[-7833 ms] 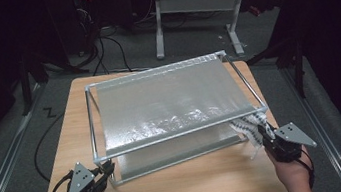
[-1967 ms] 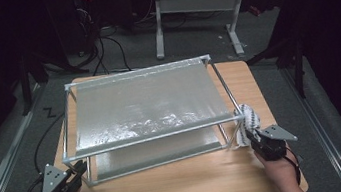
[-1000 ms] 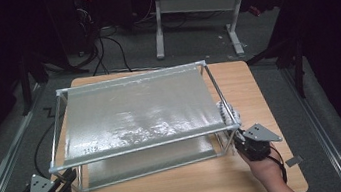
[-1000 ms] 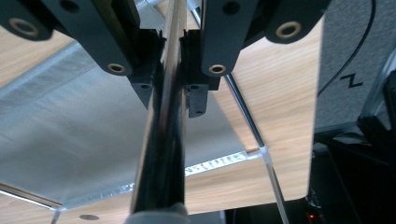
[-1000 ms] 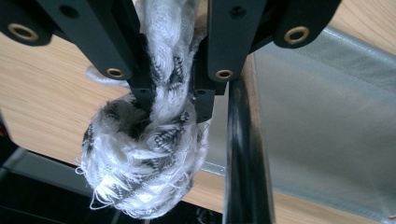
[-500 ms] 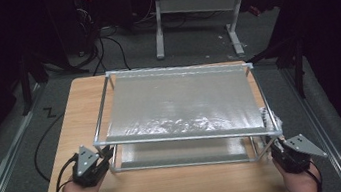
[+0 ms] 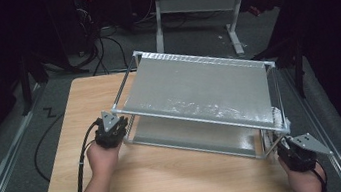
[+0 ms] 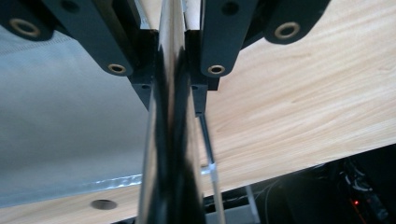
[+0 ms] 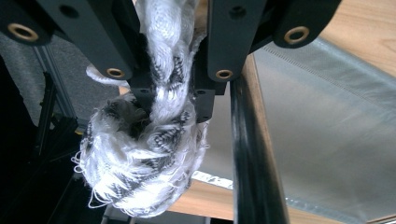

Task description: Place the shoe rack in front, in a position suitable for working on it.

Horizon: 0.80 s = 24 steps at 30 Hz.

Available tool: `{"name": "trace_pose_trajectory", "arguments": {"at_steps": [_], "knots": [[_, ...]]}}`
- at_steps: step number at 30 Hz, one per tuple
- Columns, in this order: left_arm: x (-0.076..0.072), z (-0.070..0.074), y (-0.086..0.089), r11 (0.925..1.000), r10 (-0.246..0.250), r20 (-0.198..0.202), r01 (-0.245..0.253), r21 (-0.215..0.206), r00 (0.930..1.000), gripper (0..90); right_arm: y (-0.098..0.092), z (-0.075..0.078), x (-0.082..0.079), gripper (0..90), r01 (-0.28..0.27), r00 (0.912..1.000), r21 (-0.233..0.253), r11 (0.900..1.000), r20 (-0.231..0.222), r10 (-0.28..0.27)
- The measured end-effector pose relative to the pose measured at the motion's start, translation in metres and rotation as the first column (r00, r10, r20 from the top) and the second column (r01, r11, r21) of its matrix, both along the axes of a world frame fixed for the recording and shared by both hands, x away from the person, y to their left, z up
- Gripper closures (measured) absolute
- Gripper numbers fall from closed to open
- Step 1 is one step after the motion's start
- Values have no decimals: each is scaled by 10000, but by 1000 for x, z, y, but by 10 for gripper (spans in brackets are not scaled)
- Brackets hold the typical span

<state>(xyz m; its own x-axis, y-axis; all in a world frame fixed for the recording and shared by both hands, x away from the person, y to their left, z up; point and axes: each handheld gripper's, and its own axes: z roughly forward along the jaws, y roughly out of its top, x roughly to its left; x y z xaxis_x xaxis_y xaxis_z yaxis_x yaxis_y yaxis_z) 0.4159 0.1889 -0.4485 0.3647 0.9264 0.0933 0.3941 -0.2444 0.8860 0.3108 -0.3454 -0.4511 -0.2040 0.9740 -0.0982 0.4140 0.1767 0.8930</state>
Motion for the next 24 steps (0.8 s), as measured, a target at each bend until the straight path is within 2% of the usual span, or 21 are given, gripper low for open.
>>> {"name": "trace_pose_trajectory", "arguments": {"at_steps": [6, 8, 10, 11, 12, 14, 16, 17, 19, 21, 23, 24], "knots": [[22, -6, 1, 9995, 286, -265, -282, 123, 9992, 823, 6, 1, 8, 777, -177, 9998, 49, 9998, -12, 177], [27, -11, 3, 9989, 465, -500, -469, -74, 9977, 815, 8, 1, 10, 777, -229, 9997, 66, 9997, -27, 229], [26, -12, 4, 9977, 659, -466, -667, -157, 9967, 742, 9, 1, 11, 777, -281, 9996, 27, 9996, -14, 281], [25, -11, 6, 9972, 669, -595, -687, -285, 9960, 694, 10, 1, 11, 777, -288, 9996, 13, 9996, -18, 288], [22, -9, 8, 9976, 620, -675, -639, -256, 9958, 646, 10, 1, 11, 777, -307, 9995, -4, 9995, 2, 307], [10, -5, 10, 9977, 647, -255, -652, -195, 9976, 562, 10, 0, 11, 777, -322, 9995, 7, 9995, -39, 322], [-1, 0, 14, 9983, 544, 102, -542, -236, 9985, 519, 11, 0, 12, 777, -369, 9993, -32, 9993, -59, 369], [-6, 2, 15, 9984, 535, 109, -533, -162, 9985, 492, 11, -1, 13, 777, -408, 9991, -48, 9992, -69, 408], [-14, 3, 20, 9982, 526, 52, -524, -288, 9986, 440, 13, -2, 14, 777, -465, 9988, -87, 9989, -140, 463], [-25, 3, 23, 9981, 487, 19, -486, -386, 9988, 438, 15, -4, 15, 777, -536, 9983, -124, 9985, -229, 533], [-38, 3, 23, 9980, 389, -168, -397, -487, 9991, 416, 19, -5, 14, 777, -606, 9978, -189, 9980, -278, 600], [-46, 3, 23, 9971, 311, -343, -334, -679, 9989, 407, 20, -6, 14, 777, -645, 9976, -219, 9977, -274, 639]]}}
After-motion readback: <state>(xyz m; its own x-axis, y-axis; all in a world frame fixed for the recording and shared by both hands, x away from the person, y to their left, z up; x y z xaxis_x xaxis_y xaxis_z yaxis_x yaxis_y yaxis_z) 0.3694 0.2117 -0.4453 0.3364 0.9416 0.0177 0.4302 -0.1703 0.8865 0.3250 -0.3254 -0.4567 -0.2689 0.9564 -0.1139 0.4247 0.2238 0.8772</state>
